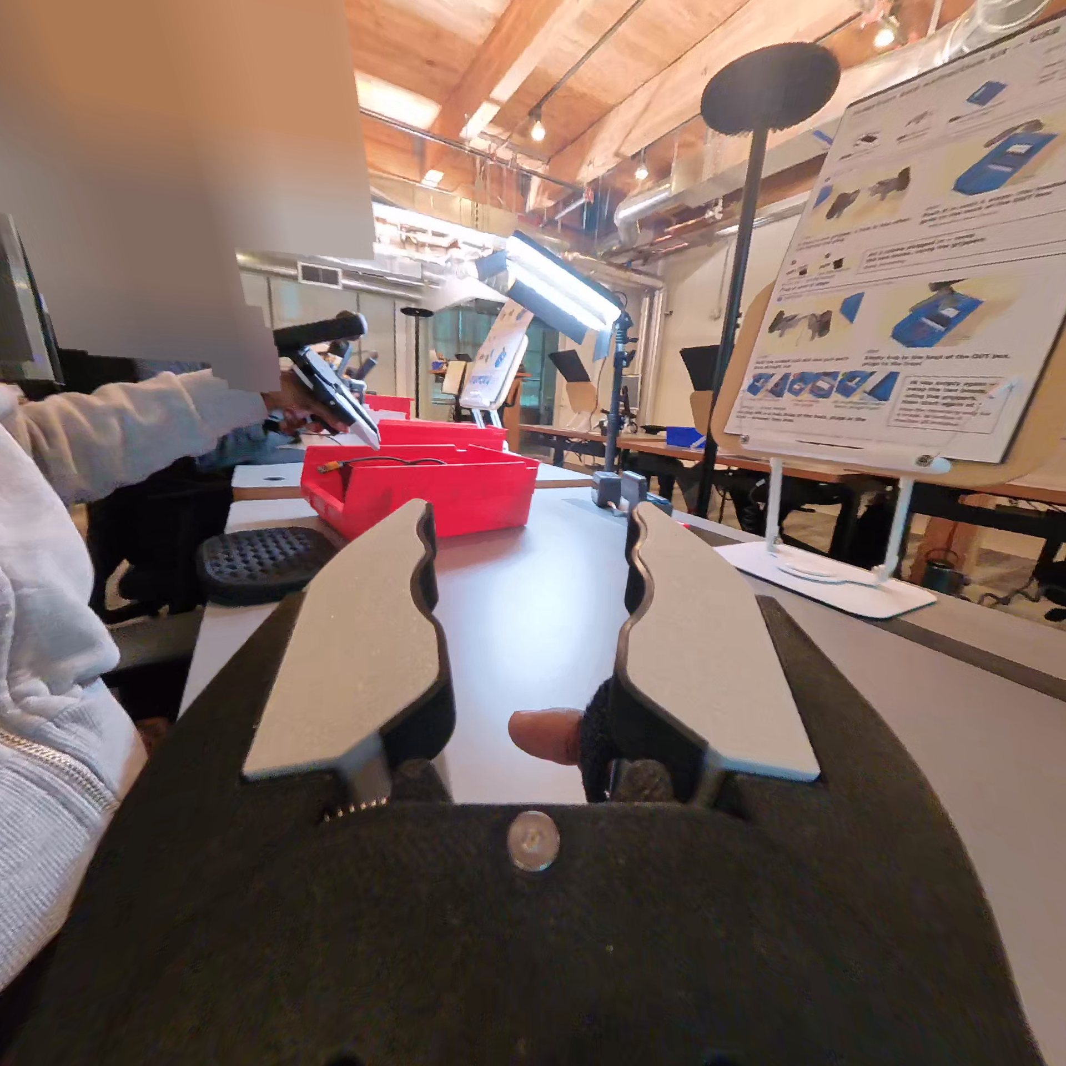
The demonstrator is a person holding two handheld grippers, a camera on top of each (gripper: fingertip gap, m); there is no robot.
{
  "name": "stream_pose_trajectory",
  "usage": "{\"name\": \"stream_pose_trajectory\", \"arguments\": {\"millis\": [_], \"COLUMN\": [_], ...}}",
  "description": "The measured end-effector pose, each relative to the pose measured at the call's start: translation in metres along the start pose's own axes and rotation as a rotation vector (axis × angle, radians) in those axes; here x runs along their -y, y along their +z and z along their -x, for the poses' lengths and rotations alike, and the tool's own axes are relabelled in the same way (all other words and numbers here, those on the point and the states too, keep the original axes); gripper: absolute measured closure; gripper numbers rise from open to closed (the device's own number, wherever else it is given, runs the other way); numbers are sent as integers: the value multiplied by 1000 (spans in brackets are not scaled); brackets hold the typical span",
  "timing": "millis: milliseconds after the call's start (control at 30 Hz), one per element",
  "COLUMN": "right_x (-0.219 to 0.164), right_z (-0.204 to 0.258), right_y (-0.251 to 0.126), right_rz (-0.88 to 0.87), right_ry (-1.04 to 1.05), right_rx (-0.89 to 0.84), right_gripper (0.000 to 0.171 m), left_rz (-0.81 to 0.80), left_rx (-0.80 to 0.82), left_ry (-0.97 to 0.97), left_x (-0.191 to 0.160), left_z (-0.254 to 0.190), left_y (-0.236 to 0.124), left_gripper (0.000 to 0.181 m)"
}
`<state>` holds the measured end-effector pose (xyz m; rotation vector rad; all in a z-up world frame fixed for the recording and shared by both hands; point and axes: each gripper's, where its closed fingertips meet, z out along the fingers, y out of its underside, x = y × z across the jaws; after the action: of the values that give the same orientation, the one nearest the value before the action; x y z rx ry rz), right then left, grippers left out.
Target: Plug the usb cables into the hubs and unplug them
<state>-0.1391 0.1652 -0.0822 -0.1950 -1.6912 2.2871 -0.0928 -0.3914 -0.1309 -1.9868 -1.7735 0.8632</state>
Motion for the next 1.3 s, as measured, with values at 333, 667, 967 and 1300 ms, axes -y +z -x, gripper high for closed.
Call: {"name": "stream_pose_trajectory", "arguments": {"millis": [333, 667, 967, 1300], "right_x": [0, -7, -8, -7], "right_z": [-15, -16, -17, -19], "right_y": [-8, -7, -6, -8], "right_rz": [-27, 9, 16, 13], "right_ry": [-24, -42, -48, -60], "right_rx": [-101, -115, -125, -141], "right_gripper": [113, 115, 116, 118], "left_rz": [323, 316, 121, -45], "left_rx": [196, 134, 177, -185], "left_ry": [84, 36, 80, 142], "left_x": [-27, -34, 6, 68], "left_z": [30, 28, 24, -18], "left_y": [46, 60, 18, -34], "left_gripper": [150, 168, 172, 172]}}
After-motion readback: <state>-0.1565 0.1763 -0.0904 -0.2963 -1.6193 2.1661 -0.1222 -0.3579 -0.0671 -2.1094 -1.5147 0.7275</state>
